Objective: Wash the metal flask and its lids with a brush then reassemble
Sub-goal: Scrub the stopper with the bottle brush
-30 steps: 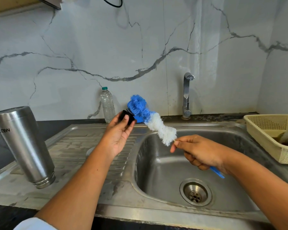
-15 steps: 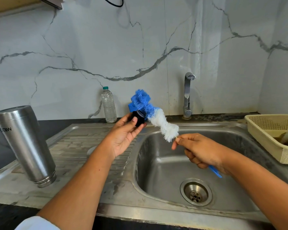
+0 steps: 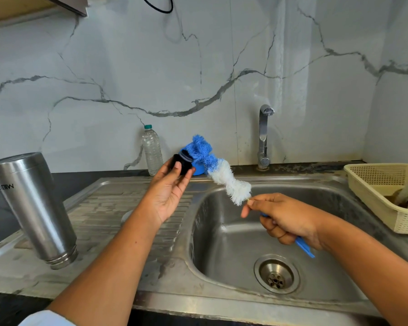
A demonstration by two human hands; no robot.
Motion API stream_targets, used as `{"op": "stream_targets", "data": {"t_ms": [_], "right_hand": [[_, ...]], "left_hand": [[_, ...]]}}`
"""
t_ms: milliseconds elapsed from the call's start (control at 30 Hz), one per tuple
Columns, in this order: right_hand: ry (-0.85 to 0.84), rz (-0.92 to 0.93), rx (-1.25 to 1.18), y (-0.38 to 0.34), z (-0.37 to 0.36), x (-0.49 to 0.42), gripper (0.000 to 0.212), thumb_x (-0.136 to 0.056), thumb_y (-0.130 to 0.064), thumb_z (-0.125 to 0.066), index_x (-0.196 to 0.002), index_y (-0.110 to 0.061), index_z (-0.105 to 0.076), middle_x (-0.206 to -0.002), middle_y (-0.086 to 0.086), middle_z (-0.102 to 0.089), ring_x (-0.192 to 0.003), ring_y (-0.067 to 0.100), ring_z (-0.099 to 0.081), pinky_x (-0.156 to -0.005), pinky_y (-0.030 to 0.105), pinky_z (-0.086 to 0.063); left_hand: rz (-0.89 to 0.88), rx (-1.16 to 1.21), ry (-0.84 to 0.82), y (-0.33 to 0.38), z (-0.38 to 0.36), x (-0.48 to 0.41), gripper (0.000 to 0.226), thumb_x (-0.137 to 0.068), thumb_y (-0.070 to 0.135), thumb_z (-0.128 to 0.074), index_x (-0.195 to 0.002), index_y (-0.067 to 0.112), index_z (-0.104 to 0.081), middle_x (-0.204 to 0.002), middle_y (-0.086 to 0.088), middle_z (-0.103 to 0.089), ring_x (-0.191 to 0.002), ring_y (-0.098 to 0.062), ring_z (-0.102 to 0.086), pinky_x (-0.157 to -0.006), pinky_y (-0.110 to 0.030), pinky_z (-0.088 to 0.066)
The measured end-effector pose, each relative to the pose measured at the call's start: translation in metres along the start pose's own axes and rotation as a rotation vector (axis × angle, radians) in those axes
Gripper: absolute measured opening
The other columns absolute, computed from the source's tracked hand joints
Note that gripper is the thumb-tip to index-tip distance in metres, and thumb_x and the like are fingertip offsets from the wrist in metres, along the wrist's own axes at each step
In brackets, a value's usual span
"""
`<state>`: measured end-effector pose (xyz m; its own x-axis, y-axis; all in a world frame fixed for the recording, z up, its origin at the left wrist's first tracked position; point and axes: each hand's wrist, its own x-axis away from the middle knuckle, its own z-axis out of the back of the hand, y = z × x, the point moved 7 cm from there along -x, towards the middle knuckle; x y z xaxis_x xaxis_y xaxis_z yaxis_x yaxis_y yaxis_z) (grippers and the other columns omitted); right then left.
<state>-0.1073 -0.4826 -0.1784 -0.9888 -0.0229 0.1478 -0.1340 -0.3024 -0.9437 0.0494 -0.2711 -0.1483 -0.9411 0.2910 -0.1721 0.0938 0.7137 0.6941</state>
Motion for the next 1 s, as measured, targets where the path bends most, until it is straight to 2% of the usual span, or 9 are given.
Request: {"op": "stream_targets", "data": {"t_ms": [167,233,333,567,700,900,1000], "right_hand": [[0.017,-0.003,-0.022,0.001,-0.001,-0.001,0.033,-0.108,-0.035,-0.045,-0.110,-0.013,-0.069,-0.060,-0.001,-0.030,-0.051,0.013,-0.016,-0.046,0.025,-0.011],[0.011,-0.006,-0.019,0.001,0.001,0.000,0.032,-0.108,-0.035,-0.045,-0.111,-0.014,-0.069,-0.060,-0.002,-0.030,-0.052,0.013,-0.016,-0.046,0.027,-0.011],[-0.004,-0.008,0.021,0.002,-0.003,0.000,0.033,-0.108,-0.037,-0.045,-0.110,-0.014,-0.069,-0.059,-0.002,-0.031,-0.051,0.013,-0.016,-0.045,0.025,-0.012],[0.030,0.006,0.058,0.004,0.003,-0.002,0.033,-0.108,-0.038,-0.045,-0.106,-0.018,-0.071,-0.061,0.000,-0.030,-0.051,0.014,-0.017,-0.044,0.026,-0.014],[0.025,0.016,0.103,0.002,0.002,-0.002,0.033,-0.108,-0.040,-0.045,-0.102,-0.021,-0.072,-0.060,0.000,-0.031,-0.051,0.014,-0.019,-0.045,0.026,-0.015],[0.154,0.084,0.151,-0.004,0.009,-0.005,0.037,-0.107,-0.042,-0.043,-0.096,-0.024,-0.073,-0.061,-0.003,-0.035,-0.049,0.011,-0.023,-0.044,0.025,-0.017],[0.180,0.096,0.225,-0.004,0.009,-0.006,0.037,-0.108,-0.041,-0.040,-0.095,-0.028,-0.073,-0.064,-0.003,-0.040,-0.046,0.007,-0.028,-0.045,0.025,-0.021]], "left_hand": [[0.054,-0.121,-0.061,-0.009,-0.005,0.006,0.047,-0.093,0.004,-0.063,-0.139,0.003,-0.056,-0.134,-0.019,-0.068,-0.121,-0.034,-0.068,-0.095,-0.031,-0.059],[0.007,-0.091,-0.007,-0.005,-0.002,0.003,0.040,-0.095,0.002,-0.062,-0.135,0.002,-0.058,-0.133,-0.020,-0.067,-0.121,-0.034,-0.068,-0.095,-0.033,-0.059],[-0.069,-0.012,0.102,0.002,0.011,-0.005,0.032,-0.096,-0.001,-0.063,-0.128,0.002,-0.060,-0.134,-0.022,-0.065,-0.121,-0.033,-0.067,-0.094,-0.035,-0.060],[0.020,-0.183,0.051,-0.010,0.006,0.002,0.032,-0.093,-0.006,-0.065,-0.122,0.004,-0.057,-0.135,-0.024,-0.062,-0.113,-0.034,-0.072,-0.090,-0.033,-0.062],[-0.087,-0.145,0.169,0.001,0.016,-0.002,0.029,-0.093,-0.008,-0.066,-0.116,0.008,-0.058,-0.134,-0.024,-0.062,-0.111,-0.028,-0.071,-0.089,-0.034,-0.062],[-0.107,-0.201,0.231,0.010,0.024,-0.001,0.044,-0.089,-0.003,-0.072,-0.127,0.011,-0.056,-0.129,-0.017,-0.065,-0.114,-0.027,-0.069,-0.085,-0.028,-0.062],[-0.111,-0.226,0.240,0.009,0.023,-0.002,0.039,-0.090,0.001,-0.074,-0.124,0.010,-0.055,-0.130,-0.017,-0.065,-0.116,-0.027,-0.068,-0.084,-0.027,-0.062]]}}
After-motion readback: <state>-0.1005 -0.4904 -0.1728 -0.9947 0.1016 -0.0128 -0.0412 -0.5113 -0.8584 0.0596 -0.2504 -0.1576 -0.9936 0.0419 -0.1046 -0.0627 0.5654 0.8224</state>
